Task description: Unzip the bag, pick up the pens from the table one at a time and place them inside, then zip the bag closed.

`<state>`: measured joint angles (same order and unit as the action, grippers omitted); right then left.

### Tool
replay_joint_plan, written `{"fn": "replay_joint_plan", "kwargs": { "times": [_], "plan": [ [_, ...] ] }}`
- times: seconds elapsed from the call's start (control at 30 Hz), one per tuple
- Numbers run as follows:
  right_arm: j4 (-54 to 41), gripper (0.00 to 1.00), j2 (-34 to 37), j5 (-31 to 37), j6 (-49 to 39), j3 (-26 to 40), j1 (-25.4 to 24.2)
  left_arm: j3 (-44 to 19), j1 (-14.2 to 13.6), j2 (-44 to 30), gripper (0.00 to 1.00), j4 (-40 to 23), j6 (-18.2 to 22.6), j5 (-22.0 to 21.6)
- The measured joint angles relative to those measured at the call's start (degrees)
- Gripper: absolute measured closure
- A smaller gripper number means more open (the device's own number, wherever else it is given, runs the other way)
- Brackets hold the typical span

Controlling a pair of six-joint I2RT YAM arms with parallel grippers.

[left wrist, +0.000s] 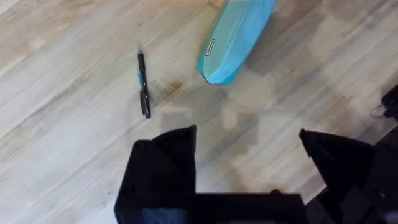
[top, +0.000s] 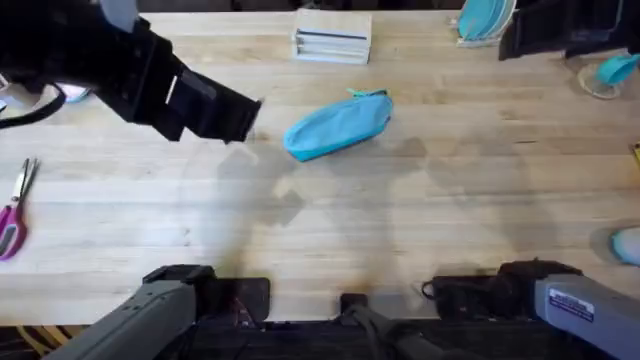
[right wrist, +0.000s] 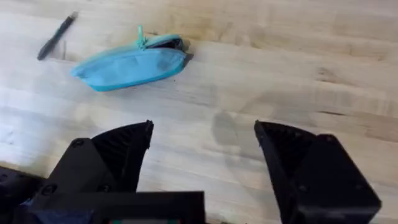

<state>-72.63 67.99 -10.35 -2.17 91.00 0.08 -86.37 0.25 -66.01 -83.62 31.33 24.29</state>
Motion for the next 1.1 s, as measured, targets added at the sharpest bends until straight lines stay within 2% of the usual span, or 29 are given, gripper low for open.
{"fn": "replay_joint_plan", "kwargs": {
  "times": [0.33, 0.37, 0.77, 0.9, 1.1],
  "plan": [
    [1.1, 0.005, 0.0, 0.0, 0.0, 0.0, 0.0, 1.7, 0.0, -4.2, 0.006, 2.1, 1.0, 2.6],
    [1.8, 0.006, 0.0, 0.0, 0.0, 0.0, 0.0, 6.8, 0.0, -4.2, 0.006, 6.2, 1.5, 3.1],
    [7.4, 0.005, 0.0, 0.0, 0.0, 0.0, 0.0, 28.6, 0.0, -4.8, 0.007, 26.4, 1.8, 7.5],
    [8.4, 0.005, 0.2, 0.0, 0.0, 0.0, 0.0, 33.1, 0.0, -4.8, 0.007, 31.8, 1.9, 8.1],
    [8.4, 0.005, 3.4, 0.0, 0.0, 0.0, 0.0, 36.6, 0.0, -5.9, 0.008, 38.5, 2.0, 9.0]
  ]
}}
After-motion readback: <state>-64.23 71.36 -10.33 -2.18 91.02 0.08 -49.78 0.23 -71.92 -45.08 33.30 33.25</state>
